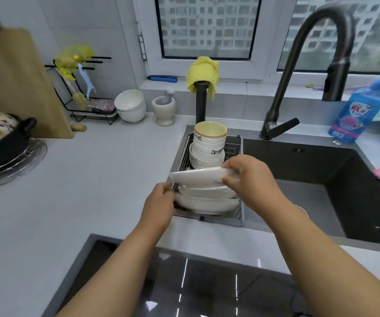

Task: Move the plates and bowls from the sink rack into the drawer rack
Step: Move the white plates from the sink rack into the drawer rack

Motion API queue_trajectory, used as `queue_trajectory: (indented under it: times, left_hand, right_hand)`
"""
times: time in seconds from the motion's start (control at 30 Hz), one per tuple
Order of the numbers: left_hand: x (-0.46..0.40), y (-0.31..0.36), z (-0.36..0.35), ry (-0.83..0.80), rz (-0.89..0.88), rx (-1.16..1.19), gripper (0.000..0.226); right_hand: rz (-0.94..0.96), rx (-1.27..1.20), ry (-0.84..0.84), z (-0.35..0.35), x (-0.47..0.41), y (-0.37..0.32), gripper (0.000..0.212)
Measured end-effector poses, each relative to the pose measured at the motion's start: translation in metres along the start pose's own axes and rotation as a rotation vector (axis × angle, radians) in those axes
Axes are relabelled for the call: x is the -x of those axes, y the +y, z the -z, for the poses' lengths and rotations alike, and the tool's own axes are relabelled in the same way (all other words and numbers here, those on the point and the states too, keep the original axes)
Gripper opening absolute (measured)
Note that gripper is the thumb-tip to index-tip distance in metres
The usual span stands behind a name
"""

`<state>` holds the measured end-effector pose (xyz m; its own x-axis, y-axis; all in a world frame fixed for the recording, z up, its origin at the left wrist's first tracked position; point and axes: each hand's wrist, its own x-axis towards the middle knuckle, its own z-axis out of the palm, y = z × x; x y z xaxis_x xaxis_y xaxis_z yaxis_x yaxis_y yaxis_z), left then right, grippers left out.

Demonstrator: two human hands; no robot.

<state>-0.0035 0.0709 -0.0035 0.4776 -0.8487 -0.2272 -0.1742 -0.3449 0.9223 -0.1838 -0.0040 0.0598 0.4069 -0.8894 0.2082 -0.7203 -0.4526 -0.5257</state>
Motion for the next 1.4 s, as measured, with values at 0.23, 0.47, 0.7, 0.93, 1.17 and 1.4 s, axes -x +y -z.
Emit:
queue_trajectory:
  times: [0.23, 0.47, 0.7, 0.93, 1.17, 1.4]
  left_hand:
    - [0.088, -0.002, 0.018, -0.025, 0.422, 0.97, 0.04]
    - [0.195, -0.034, 0.021, 0.217, 0.372, 1.057, 0.052]
    - [0.294, -0.067, 0.048, 0.549, 0.343, 1.047, 0.022]
    - [0.38, -0.104, 0.08, 0.772, 0.316, 1.188, 0.022]
    - [0.475, -0.16, 0.114, 0.905, 0.348, 1.207, 0.026]
    - [0.607, -0.236, 0.149, 1.089, 0.548, 0.934, 0.039]
  right_hand:
    - [0.279, -0.037, -0.084, 0.015, 0.08, -0.022, 0.02]
    - [0.438, -0.248, -0.192, 0.01, 0.156, -0.033, 0.015]
    - [0.19, -0.417, -0.211, -0.017, 0.206, -0.059, 0.035]
    - [-0.246, -1.055, -0.96, -0.041, 0.271, -0.122, 0.028]
    - [-0.195, -1.102, -1.155, -0.069, 0.344, -0.187, 0.019]
    - [-0.019, -0.857, -1.326, -0.112, 0.449, -0.26, 0.017]
